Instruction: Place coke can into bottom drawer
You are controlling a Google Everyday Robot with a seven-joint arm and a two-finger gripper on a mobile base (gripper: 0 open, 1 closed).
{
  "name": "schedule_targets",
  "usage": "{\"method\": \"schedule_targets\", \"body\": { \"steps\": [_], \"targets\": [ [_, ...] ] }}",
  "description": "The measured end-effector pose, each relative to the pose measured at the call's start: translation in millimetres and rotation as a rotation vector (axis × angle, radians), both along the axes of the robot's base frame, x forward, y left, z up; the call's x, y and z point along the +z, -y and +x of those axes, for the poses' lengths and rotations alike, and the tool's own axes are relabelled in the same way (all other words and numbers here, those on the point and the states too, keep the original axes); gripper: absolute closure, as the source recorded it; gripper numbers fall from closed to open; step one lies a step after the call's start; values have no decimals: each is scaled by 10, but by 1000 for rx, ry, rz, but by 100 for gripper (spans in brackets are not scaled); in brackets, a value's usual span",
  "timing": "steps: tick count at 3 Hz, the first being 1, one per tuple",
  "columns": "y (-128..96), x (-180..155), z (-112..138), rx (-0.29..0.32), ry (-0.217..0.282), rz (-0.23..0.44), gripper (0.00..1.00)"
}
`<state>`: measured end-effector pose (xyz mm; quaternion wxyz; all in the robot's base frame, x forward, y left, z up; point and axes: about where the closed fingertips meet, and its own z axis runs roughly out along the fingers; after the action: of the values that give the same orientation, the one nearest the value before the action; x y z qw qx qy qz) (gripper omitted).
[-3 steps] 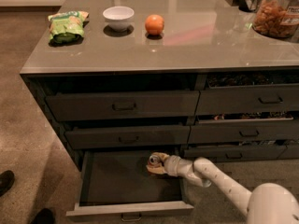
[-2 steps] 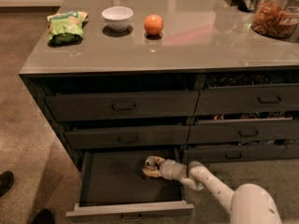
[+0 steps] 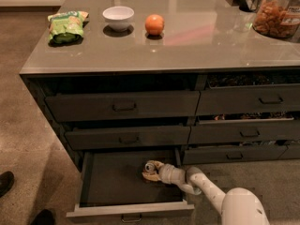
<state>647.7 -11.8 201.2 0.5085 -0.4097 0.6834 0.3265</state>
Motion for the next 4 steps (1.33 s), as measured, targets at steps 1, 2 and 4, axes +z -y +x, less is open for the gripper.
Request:
{"method": "schedule_targets", "body": {
  "steps": [1,2,4],
  "targets": [
    [1,-58,18,-14,6,1,58],
    [0,-65,23,-17,8,0,35],
    [-19,-59,35,-20,17,-9,0]
  ]
}}
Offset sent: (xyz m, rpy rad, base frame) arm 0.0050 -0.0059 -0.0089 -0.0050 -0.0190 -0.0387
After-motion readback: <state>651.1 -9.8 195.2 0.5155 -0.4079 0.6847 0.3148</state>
